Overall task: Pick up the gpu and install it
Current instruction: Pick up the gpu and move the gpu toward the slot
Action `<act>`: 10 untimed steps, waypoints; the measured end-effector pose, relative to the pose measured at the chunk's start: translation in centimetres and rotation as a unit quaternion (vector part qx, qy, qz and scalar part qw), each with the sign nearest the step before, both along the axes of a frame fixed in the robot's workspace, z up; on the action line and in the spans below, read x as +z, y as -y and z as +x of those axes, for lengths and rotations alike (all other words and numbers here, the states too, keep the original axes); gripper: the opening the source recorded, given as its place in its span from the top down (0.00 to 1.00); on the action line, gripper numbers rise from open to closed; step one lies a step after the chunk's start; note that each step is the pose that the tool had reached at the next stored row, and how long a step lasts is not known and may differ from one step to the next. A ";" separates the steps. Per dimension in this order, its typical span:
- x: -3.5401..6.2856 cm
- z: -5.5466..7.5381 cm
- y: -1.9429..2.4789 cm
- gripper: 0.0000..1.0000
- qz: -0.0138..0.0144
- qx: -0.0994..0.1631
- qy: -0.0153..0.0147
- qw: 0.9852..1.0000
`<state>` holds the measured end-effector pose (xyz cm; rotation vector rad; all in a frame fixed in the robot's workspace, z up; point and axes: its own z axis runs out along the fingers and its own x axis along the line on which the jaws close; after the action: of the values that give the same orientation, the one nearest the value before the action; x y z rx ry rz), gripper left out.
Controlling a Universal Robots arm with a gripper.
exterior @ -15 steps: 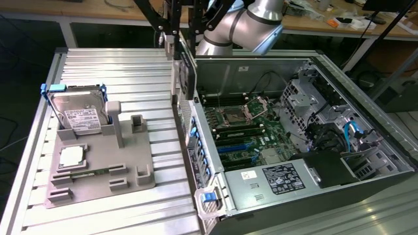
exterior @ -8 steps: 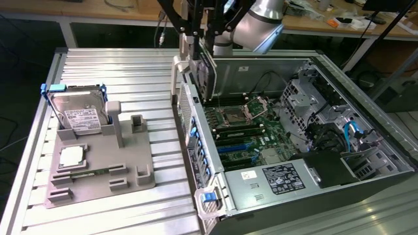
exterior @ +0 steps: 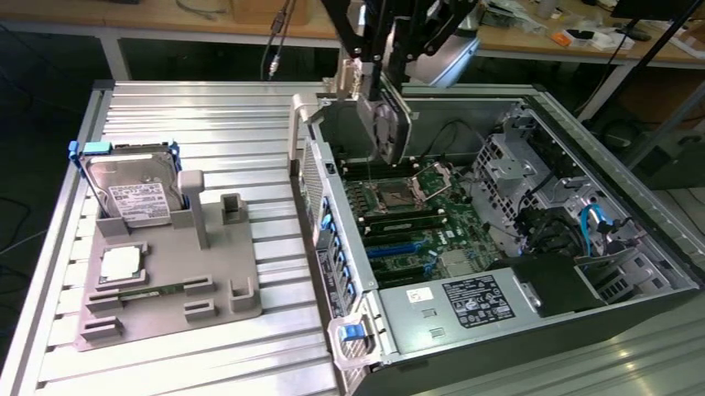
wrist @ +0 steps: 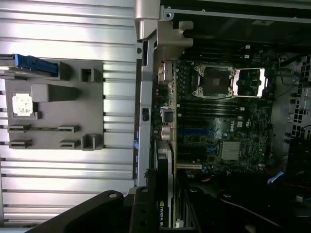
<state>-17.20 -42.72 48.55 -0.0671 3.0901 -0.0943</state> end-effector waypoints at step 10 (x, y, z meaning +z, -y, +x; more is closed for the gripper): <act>0.00 4.4 0.00 0.73 0.000 0.000 0.000 1.000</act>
<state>-12.81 -42.72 48.55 -0.0669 3.0905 -0.0944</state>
